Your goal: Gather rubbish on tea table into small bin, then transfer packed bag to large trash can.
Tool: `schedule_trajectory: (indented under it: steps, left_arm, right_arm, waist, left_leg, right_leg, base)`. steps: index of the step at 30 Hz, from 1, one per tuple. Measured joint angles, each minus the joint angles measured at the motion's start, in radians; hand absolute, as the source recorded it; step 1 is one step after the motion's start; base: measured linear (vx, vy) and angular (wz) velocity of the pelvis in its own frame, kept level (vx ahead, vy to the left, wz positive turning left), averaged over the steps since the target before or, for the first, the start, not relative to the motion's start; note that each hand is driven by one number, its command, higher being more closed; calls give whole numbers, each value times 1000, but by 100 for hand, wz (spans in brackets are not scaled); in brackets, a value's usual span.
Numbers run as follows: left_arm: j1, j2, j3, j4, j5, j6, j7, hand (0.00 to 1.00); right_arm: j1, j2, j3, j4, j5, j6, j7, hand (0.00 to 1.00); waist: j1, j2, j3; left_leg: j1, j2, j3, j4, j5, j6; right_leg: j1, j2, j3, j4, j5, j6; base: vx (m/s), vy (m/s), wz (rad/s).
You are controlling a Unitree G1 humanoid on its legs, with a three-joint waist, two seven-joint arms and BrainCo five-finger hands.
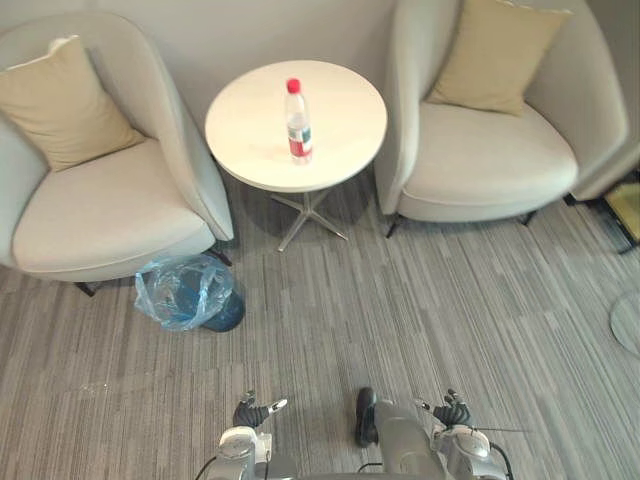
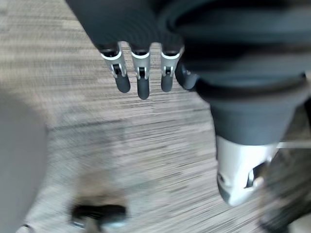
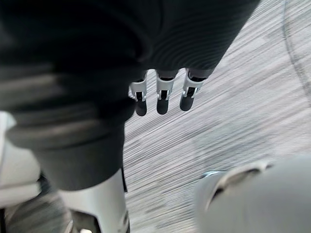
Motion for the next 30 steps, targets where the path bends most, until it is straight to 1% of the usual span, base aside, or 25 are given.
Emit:
schedule_trajectory:
  steps: [1, 2, 3, 4, 6, 7, 8, 9, 10, 11, 12, 13, 14, 16, 17, 18, 20, 21, 22, 23, 24, 25, 26, 28, 30]
  left_arm:
    - [4, 1, 2, -27, -1, -1, 0, 0]
    - [4, -1, -2, -34, -1, -2, 0, 0]
    - [4, -2, -4, -34, -1, -3, 0, 0]
    - [2, -3, -9, -44, -1, -4, -1, 0]
    - [-4, -4, -8, -50, -1, -4, -2, 0]
    - [-5, -3, -9, -50, -1, -4, -2, 0]
    - [-9, -2, -11, -49, -1, -5, -2, 0]
    - [-11, 0, -15, -46, -1, -3, -2, 0]
    - [-20, 16, -17, -37, -1, -4, -2, 0]
    - [-25, 26, -25, -28, -1, -3, -3, 0]
    - [-26, 33, -30, -26, 0, -3, -5, 0]
    - [-25, 44, -31, -23, 0, -2, -6, 0]
    - [-25, 47, -32, -15, 0, -1, -10, 0]
    - [-24, 62, -52, 13, 0, 1, -18, 0]
    - [-25, 67, -60, 26, 0, 2, -18, 0]
    - [-23, 73, -77, 44, 0, 7, -16, 0]
    - [-22, 73, -81, 48, -1, 7, -15, 0]
    - [-22, 70, -81, 50, -1, 7, -15, 0]
    - [-18, 68, -80, 48, -1, 6, -14, 0]
    - [-15, 71, -80, 46, -1, 5, -15, 0]
    - [-12, 82, -80, 47, -1, 5, -15, 0]
    - [-17, 73, -79, 63, -1, 8, -15, 0]
    - [-7, 61, -79, 63, 0, 6, -15, 0]
    - [-2, 45, -76, 72, 0, 6, -15, 0]
    - [-7, 39, -76, 81, 0, 6, -15, 0]
  right_arm:
    - [6, 10, -2, -10, 11, -5, 0, 0]
    - [4, 15, -6, -6, 22, -7, 0, 0]
    - [-2, 16, -8, 0, 23, -8, -1, 0]
    - [-13, 14, -10, 6, 24, -8, -3, 0]
    - [-34, 13, -14, 17, 24, -8, -9, 0]
    - [-35, 12, -15, 46, 21, -5, -11, 0]
    - [-34, 12, -13, 54, 21, 1, -12, 0]
    - [-33, 12, -9, 56, 19, 2, -13, 0]
    - [-34, 23, -8, 72, 18, 2, -14, 0]
    - [-37, 32, 1, 76, 16, 4, -10, 0]
    - [-37, 39, 1, 76, 14, 4, -9, 0]
    - [-36, 38, 0, 76, 1, 5, -9, 0]
    - [-36, 35, 0, 77, -17, 5, -8, 0]
    - [-29, 37, 0, 78, -34, 8, -3, 0]
    - [-27, 39, 2, 82, -47, 10, 1, 0]
    - [-29, 27, 25, 76, -58, 10, 7, 0]
    - [-38, 23, 38, 74, -58, 8, 14, 0]
    - [-41, 18, 38, 74, -58, 8, 14, 0]
    - [-42, 13, 38, 75, -58, 9, 14, 0]
    - [-37, 14, 38, 77, -58, 9, 13, 0]
    - [-28, 18, 38, 80, -58, 9, 13, 0]
    - [-35, 5, 36, 105, -57, 10, 13, 0]
    - [-31, 0, 36, 119, -57, 11, 13, 0]
    - [-28, -7, 29, 118, -57, 11, 12, 0]
    - [-21, -7, 27, 116, -57, 10, 12, 0]
  waist:
    - [17, -4, -1]
    - [20, -18, -3]
    - [20, -18, -3]
    - [21, -19, -3]
    - [25, -20, 1]
    - [34, -17, 0]
    - [54, -15, -1]
    - [65, -14, -4]
    - [69, -34, -6]
    - [63, -59, -10]
    - [63, -73, -14]
    - [67, -79, -18]
    - [66, -77, -20]
    - [60, -82, -20]
    - [56, -86, -20]
    - [47, -88, -25]
    - [42, -84, -23]
    - [35, -81, -23]
    - [32, -76, -23]
    - [32, -84, -27]
    - [33, -104, -37]
    - [32, -76, -43]
    - [35, -56, -62]
    - [35, -27, -78]
    - [25, -26, -79]
  left_leg:
    - [-49, 17, 63, 56, -22, 14]
    - [-98, 6, 109, 12, -43, 29]
    - [-123, -9, 127, -48, -48, 37]
    - [-158, -54, 152, -221, -44, 40]
    - [-194, -121, 162, -484, 36, 45]
    - [-201, -144, 157, -627, 131, 44]
    - [-199, -155, 154, -668, 224, 44]
    - [-186, -159, 150, -676, 307, 73]
    - [-159, -183, 154, -686, 326, 123]
    - [-157, -198, 156, -684, 309, 145]
    - [-161, -208, 157, -665, 296, 162]
    - [-148, -211, 163, -642, 256, 164]
    - [-121, -217, 159, -638, 223, 160]
    - [-20, -232, 144, -677, 180, 168]
    - [22, -243, 135, -695, 164, 168]
    - [85, -254, 107, -727, 152, 172]
    - [125, -253, 73, -751, 152, 171]
    - [132, -244, 50, -753, 152, 171]
    - [139, -234, 36, -753, 151, 167]
    - [146, -239, 33, -752, 142, 147]
    - [155, -258, 18, -752, 122, 117]
    - [164, -232, -10, -751, 110, 99]
    - [161, -214, -16, -750, 108, 97]
    - [162, -182, -25, -751, 104, 89]
    - [168, -166, -59, -752, 104, 89]
  right_leg:
    - [72, 1, -6, -43, -5, -5]
    - [128, -1, -13, -95, -3, -3]
    - [157, -4, -14, -124, -1, 0]
    - [191, -16, -14, -161, 0, 7]
    - [237, -37, -7, -204, -5, 29]
    - [275, -40, 3, -236, -10, 49]
    - [304, -37, 20, -253, -20, 69]
    - [324, -37, 36, -260, -29, 84]
    - [341, -60, 49, -264, -35, 96]
    - [342, -85, 57, -262, -13, 128]
    - [346, -93, 69, -259, 7, 142]
    - [340, -102, 84, -205, 18, 156]
    - [321, -104, 97, -115, 16, 159]
    - [205, -141, 118, 245, 41, 185]
    - [155, -157, 126, 382, 5, 177]
    - [72, -170, 110, 491, -83, 147]
    - [4, -157, 102, 400, -124, 126]
    - [-18, -141, 109, 295, -123, 125]
    - [-21, -122, 124, 145, -87, 126]
    - [-14, -115, 138, 17, -9, 125]
    - [-23, -121, 164, -61, 143, 100]
    - [-11, -104, 151, -33, 127, 95]
    - [15, -90, 141, -80, 130, 92]
    - [73, -55, 113, -183, 164, 78]
    - [127, -34, 92, -257, 188, 71]
  base:
    - [410, -126, 5]
    - [411, -118, 0]
    - [394, -52, 0]
    - [397, -17, -7]
    - [471, 52, -13]
    - [457, 104, -32]
    - [495, 157, -44]
    - [525, 168, -35]
    - [608, 196, -8]
    - [472, 145, 12]
    - [424, 152, 13]
    - [398, 151, 8]
    - [455, 181, 7]
    - [367, 129, 18]
    - [421, 72, 49]
    - [465, 41, 63]
    - [343, -36, 68]
    - [243, -97, 70]
    - [226, -123, 72]
    - [223, -126, 63]
    - [247, -163, 49]
    - [244, -177, 38]
    - [285, -204, 23]
    - [226, -159, 13]
    - [118, -101, 25]
